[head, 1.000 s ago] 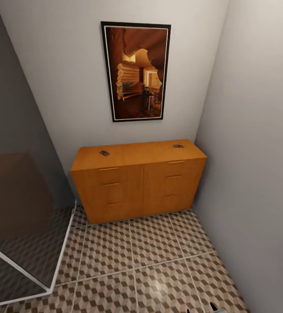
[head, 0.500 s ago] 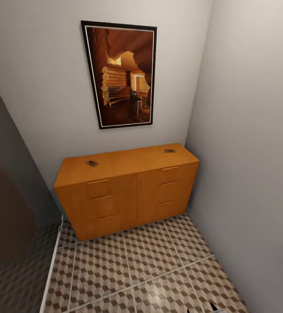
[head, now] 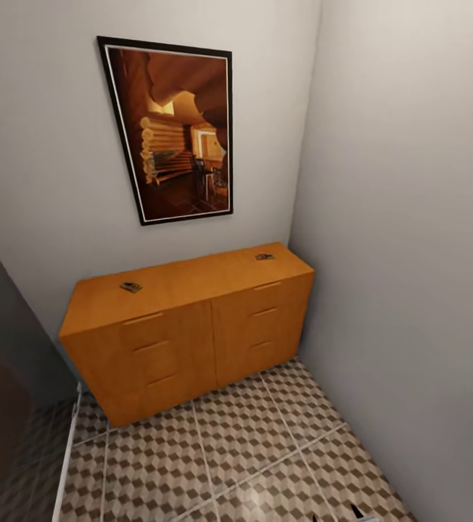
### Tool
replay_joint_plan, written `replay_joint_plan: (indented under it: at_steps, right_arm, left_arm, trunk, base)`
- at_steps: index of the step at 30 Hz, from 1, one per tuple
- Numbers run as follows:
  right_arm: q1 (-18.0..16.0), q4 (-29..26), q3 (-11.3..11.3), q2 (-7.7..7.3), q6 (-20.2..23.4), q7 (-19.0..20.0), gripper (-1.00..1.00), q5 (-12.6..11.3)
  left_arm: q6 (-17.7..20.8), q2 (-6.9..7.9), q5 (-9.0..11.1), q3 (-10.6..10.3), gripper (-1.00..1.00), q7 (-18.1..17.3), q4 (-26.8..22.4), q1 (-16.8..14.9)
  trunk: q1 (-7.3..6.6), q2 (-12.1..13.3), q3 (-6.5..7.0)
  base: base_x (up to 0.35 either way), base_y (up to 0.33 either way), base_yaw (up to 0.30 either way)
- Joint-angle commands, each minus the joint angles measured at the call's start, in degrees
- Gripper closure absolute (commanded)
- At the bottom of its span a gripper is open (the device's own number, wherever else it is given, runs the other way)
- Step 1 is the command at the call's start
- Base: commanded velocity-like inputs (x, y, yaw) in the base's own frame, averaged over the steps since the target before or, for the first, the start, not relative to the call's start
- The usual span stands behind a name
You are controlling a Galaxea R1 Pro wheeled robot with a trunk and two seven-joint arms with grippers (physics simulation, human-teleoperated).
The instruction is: Take the four mousetraps from the cabinet in the bathroom and place them on the bathroom floor. Make sure all four end up on the same floor surface, and ensure that at least two of them are either under or directly next to the same bathroom sink.
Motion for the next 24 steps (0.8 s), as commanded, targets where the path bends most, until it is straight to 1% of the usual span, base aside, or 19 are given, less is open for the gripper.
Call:
replay_joint_plan:
  at_steps: [1,10,20,24]
  right_arm:
    - [-0.1,0.0,0.5,0.0,-0.2,-0.2,-1.0,-0.4]
    - [-0.1,0.0,0.5,0.0,-0.2,-0.2,-1.0,-0.4]
    - [-0.1,0.0,0.5,0.0,-0.2,-0.2,-1.0,-0.4]
    - [-0.1,0.0,0.5,0.0,-0.2,-0.2,-1.0,-0.4]
  left_arm:
    - [-0.3,-0.02,0.2,-0.5,-1.0,0.2,0.2,-0.1]
    - [-0.3,-0.02,0.2,-0.5,-1.0,0.2,0.2,-0.1]
    - [-0.3,-0.02,0.2,-0.5,-1.0,0.2,0.2,-0.1]
    - [-0.3,-0.02,0.2,-0.5,-1.0,0.2,0.2,-0.1]
  trunk:
    - [0.05,-0.1,-0.05]
    - [0.05,-0.1,0.55]
    - [0.05,-0.1,1.22]
    - [0.05,-0.1,1.49]
  base:
    - [0.123,0.176,-0.221]
    - [0.139,0.229,-0.221]
    - [0.179,0.246,-0.22]
    - [0.182,0.168,-0.219]
